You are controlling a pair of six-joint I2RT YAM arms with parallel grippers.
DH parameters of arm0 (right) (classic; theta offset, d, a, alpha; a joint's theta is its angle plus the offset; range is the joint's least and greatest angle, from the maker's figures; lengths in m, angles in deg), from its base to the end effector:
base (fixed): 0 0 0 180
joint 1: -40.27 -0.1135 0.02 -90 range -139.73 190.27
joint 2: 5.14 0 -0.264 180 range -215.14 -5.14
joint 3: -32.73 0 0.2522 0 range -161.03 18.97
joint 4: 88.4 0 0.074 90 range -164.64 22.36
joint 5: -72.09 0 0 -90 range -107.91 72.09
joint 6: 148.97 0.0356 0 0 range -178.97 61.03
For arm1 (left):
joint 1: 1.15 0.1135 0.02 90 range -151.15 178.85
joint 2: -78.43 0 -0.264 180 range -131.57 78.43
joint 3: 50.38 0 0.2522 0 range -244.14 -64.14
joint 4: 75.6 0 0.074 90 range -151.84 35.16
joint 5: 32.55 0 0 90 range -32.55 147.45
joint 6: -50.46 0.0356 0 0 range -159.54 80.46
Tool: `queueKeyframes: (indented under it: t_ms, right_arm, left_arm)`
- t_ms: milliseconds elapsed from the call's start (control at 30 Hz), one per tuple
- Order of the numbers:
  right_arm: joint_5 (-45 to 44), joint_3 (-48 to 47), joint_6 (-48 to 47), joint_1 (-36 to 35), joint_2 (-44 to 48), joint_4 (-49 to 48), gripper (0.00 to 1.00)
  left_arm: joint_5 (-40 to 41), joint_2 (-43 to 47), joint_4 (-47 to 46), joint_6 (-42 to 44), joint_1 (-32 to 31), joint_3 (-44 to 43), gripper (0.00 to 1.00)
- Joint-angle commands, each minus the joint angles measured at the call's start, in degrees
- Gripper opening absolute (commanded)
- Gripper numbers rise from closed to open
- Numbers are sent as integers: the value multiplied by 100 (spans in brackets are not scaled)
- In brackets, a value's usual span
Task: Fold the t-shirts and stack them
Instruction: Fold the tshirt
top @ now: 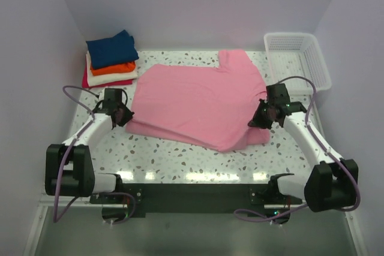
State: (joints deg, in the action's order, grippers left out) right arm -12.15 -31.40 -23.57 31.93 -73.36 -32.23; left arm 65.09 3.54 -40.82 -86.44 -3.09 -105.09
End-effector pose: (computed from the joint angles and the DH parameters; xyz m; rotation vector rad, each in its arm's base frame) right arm 0.2250 0.0366 0.2457 0.5900 2.6043 0.3887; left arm 0.2507 -0.0038 0.1919 -1.0150 2.3137 -0.1761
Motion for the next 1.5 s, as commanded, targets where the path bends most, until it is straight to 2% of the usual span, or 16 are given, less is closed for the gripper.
queueKeyframes:
  t_ms: [0,200,600,1067,1467]
  right_arm:
    - [74,-465,-209,43,-409,-690,1]
    - [390,-834,-244,306,-955,-989,1]
    - [1024,-1080,-349,1045,-1518,-1192,0]
    - [1296,-1195,-297,1273,-1782,-1323,0]
    - [1305,-1036,-349,1431,-1510,-1245,0]
  left_arm:
    - [27,-358,-449,49,27,-404,0]
    - [71,-824,-440,22,35,-791,0]
    - [238,-1133,-353,-13,44,-1161,0]
    - [247,-1203,-414,14,360,-1249,0]
    - [-16,-1002,-476,119,501,-1328,0]
